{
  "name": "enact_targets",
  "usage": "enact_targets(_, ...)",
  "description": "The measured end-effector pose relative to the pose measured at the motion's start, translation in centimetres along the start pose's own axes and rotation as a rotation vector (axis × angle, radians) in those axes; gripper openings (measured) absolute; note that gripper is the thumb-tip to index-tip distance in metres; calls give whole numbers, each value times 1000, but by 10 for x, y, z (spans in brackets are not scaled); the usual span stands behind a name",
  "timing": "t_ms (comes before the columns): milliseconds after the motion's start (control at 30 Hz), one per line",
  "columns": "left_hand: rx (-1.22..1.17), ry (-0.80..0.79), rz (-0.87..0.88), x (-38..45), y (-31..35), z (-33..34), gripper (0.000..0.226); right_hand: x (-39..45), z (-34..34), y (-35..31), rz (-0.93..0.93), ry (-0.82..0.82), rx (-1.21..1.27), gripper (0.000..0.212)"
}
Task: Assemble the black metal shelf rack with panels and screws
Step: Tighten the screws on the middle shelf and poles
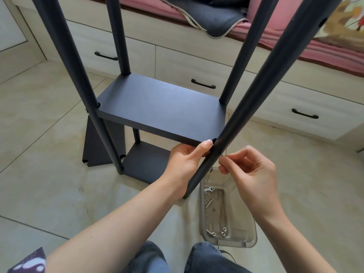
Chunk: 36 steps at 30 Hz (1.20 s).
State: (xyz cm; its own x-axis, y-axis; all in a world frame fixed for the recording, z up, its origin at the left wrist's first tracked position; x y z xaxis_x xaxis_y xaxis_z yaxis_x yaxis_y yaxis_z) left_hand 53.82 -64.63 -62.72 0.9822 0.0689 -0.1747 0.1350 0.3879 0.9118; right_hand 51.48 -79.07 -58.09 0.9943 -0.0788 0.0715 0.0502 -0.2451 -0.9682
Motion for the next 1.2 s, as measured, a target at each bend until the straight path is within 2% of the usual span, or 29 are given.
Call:
enact_targets(467, -23, -15, 5, -1, 0, 0, 24, 0, 3, 7, -7, 24, 44, 17)
enact_targets(767, -25, -27, 15, -1, 1, -1, 28, 4, -3, 0, -31, 3, -130, 14)
enact_targets(967, 7, -27, -7, -2, 0, -4, 21, 3, 1, 0, -116, 4, -207, 17)
enact_targets(1200, 19, -23, -24, -4, 0, -6, 20, 13, 0, -2, -83, -88, -165, 17)
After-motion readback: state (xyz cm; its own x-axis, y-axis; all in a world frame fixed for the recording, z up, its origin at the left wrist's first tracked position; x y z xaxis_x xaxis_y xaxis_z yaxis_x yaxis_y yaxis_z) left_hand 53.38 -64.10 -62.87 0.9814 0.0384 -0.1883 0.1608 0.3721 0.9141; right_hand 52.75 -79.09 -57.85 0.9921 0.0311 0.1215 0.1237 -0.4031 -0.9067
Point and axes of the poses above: each hand's wrist, its own x-axis towards the middle knuckle, its own z-axis out of the palm, y = z × x, the point moved 3 cm from there along x, towards the middle knuckle, and after that the axes turned 6 degrees about z, right-handed, at the moved point
